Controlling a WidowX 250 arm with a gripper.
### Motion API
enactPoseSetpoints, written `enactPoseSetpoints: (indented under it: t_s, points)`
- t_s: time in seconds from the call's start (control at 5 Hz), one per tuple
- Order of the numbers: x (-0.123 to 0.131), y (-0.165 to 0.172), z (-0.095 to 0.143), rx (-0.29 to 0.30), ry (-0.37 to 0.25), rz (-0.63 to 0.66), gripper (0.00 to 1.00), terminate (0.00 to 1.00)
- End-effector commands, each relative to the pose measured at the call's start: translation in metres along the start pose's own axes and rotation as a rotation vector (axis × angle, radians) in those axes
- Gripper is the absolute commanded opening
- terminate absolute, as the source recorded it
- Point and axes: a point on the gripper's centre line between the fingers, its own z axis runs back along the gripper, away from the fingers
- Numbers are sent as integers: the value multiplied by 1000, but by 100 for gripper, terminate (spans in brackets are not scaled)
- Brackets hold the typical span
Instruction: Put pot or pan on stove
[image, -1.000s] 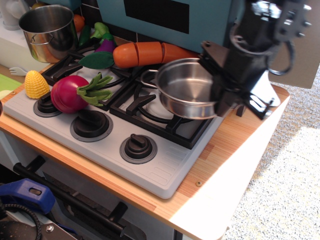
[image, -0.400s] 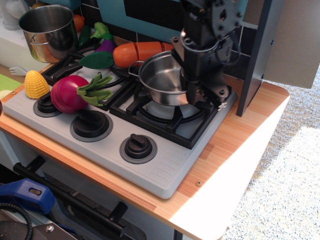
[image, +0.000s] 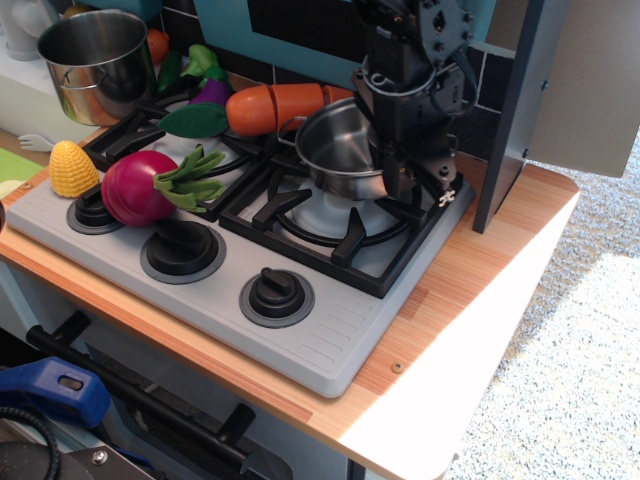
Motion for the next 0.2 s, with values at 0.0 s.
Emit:
enactPoseSetpoints:
  t_s: [0.0]
  points:
    - [11,7,10,20,-45,-1,100,100]
